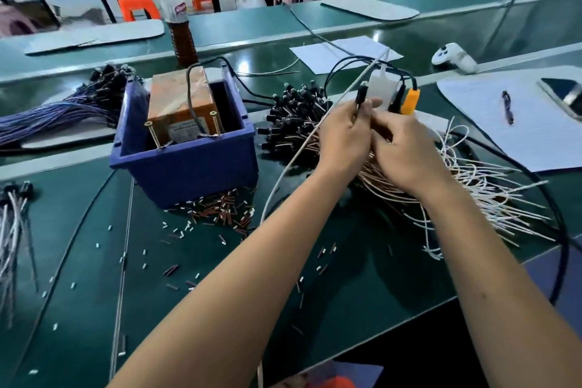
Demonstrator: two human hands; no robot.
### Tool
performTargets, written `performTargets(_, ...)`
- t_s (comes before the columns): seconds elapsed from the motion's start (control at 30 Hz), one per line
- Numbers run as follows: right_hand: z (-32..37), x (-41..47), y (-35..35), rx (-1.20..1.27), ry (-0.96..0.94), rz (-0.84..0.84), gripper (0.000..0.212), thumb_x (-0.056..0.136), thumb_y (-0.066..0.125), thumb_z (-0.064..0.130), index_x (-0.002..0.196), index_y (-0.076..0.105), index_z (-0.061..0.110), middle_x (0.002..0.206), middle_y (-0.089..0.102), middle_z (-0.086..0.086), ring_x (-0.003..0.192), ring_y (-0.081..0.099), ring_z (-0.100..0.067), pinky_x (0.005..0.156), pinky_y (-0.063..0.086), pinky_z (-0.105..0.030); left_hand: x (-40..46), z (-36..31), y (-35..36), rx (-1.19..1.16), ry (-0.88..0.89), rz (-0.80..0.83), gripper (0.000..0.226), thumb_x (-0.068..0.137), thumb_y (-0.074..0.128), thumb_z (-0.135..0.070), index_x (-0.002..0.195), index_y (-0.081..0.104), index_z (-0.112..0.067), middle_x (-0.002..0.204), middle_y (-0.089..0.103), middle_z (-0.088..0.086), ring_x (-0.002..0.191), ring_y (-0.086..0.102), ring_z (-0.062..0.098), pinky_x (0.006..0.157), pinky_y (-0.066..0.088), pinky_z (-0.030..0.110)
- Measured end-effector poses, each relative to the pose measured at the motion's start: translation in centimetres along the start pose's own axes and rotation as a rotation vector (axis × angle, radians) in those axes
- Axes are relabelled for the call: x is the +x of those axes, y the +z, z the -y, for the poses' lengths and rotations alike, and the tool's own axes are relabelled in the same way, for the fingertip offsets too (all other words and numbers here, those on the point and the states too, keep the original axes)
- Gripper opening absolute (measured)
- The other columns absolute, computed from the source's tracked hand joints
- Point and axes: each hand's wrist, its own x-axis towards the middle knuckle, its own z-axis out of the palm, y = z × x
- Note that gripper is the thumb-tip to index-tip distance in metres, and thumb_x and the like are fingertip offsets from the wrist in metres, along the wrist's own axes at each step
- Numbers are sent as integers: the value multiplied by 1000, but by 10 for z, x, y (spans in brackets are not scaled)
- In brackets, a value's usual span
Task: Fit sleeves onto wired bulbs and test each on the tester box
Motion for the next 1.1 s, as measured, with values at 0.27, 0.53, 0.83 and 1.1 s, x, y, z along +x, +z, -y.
performTargets(0.27,-1,11,7,19,79,105,27,108,47,15,89,65,7,81,66,-8,86,62,-34,74,45,-44,7,-8,-15,245,70,-85,30,106,56,-34,114,76,-13,107,71,4,108,64,24,99,49,43)
performTargets(0.53,-9,16,15,-378,158,-62,23,108,51,26,108,70,14,97,71,-20,78,52,-30,69,37,-35,8,-5,-41,666,362,-258,58,94,67,-18,148,46,-20,140,51,5,134,39,25,111,29,32)
performTargets(0.83,6,29,22,-426,80,62,16,102,63,25,114,70,17,109,73,-17,101,66,-37,83,51,-39,-7,17,-53,1238,447,190,67,95,48,-18,161,33,-18,168,31,-1,159,14,19,129,5,37)
performTargets(1.1,2,19,7,-493,209,101,5,92,79,30,93,79,25,101,76,-7,98,68,-29,83,53,-34,-15,9,-42,1390,376,268,73,97,44,-16,165,16,-12,174,4,5,160,-8,23,129,-6,45)
